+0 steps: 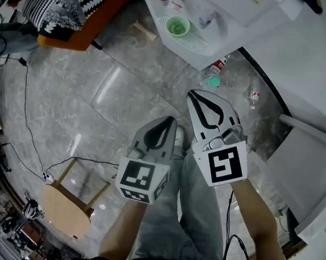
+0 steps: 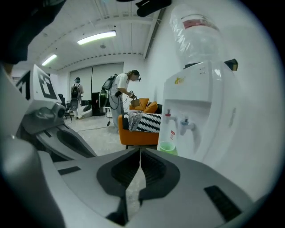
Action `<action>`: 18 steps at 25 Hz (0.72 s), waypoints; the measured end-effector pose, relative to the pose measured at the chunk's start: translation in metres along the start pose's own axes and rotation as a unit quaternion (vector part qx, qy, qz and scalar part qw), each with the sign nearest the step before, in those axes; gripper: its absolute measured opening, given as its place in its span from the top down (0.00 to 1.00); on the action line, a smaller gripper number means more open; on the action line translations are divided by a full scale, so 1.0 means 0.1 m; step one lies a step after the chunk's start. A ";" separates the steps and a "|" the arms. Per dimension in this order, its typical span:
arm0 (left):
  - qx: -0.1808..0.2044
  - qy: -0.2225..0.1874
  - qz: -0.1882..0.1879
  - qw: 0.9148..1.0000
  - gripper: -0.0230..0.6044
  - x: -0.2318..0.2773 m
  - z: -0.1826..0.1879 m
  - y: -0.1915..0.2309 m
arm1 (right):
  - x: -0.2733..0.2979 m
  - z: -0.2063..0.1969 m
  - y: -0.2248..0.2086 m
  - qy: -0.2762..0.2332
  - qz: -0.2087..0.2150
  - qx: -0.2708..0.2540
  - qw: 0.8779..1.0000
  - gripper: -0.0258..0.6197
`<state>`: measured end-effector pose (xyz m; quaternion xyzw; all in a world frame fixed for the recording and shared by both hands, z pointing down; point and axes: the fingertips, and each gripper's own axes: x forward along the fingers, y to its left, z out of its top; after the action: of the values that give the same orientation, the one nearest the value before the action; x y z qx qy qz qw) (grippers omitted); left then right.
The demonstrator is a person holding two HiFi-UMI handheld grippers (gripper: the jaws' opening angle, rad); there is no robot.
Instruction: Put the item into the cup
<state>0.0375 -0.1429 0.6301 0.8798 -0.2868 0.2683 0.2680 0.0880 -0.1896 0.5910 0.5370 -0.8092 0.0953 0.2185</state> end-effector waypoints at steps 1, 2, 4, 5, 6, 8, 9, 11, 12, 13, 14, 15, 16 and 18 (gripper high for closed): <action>-0.001 -0.001 0.002 1.000 0.94 -0.03 0.01 -0.01 | -0.08 0.03 0.05 -0.005 0.007 0.008 1.000 0.94; -0.001 -0.004 0.004 1.000 0.94 -0.07 0.02 -0.02 | -0.16 0.07 0.09 -0.010 0.012 0.014 1.000 0.94; 0.000 -0.013 0.010 1.000 0.94 -0.17 0.07 -0.06 | -0.30 0.15 0.15 -0.021 0.018 0.022 0.999 0.94; 0.000 -0.019 0.012 1.000 0.94 -0.23 0.11 -0.08 | -0.37 0.18 0.16 -0.026 0.018 0.026 0.999 0.94; 0.001 -0.024 0.014 1.000 0.94 -0.28 0.15 -0.11 | -0.44 0.22 0.16 -0.030 0.017 0.030 0.999 0.94; 0.001 -0.032 0.016 0.999 0.94 -0.39 0.23 -0.19 | -0.58 0.26 0.12 -0.034 0.010 0.038 0.999 0.94; 0.000 -0.033 0.015 0.999 0.94 -0.44 0.26 -0.25 | -0.67 0.27 0.08 -0.032 0.003 0.044 0.998 0.94; -0.002 -0.040 0.012 0.999 0.94 -0.55 0.36 -0.38 | -0.89 0.29 -0.05 -0.024 -0.014 0.065 0.997 0.94; -0.002 -0.046 0.009 0.999 0.94 -0.61 0.43 -0.46 | -1.01 0.30 -0.10 -0.019 -0.022 0.076 0.997 0.94; 0.000 -0.053 0.008 0.999 0.94 -0.67 0.50 -0.52 | -1.12 0.32 -0.15 -0.015 -0.030 0.086 0.996 0.94; 0.002 -0.059 0.007 0.998 0.94 -0.73 0.57 -0.58 | -1.22 0.35 -0.17 -0.014 -0.036 0.096 0.995 0.94; 0.005 -0.064 0.006 0.998 0.94 -0.78 0.64 -0.64 | -1.30 0.41 -0.18 -0.016 -0.041 0.105 0.993 0.94; 0.008 -0.070 0.004 0.998 0.94 -0.81 0.71 -0.70 | -1.36 0.48 -0.19 -0.022 -0.044 0.113 0.992 0.94; 0.008 -0.081 0.001 0.997 0.94 -0.84 0.84 -0.84 | -1.48 0.62 -0.20 -0.033 -0.048 0.125 0.990 0.94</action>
<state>0.0607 -0.1070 0.4910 0.9002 -0.3065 0.1993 0.2365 0.1391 -0.0999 0.4668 0.6011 -0.7710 0.1676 0.1269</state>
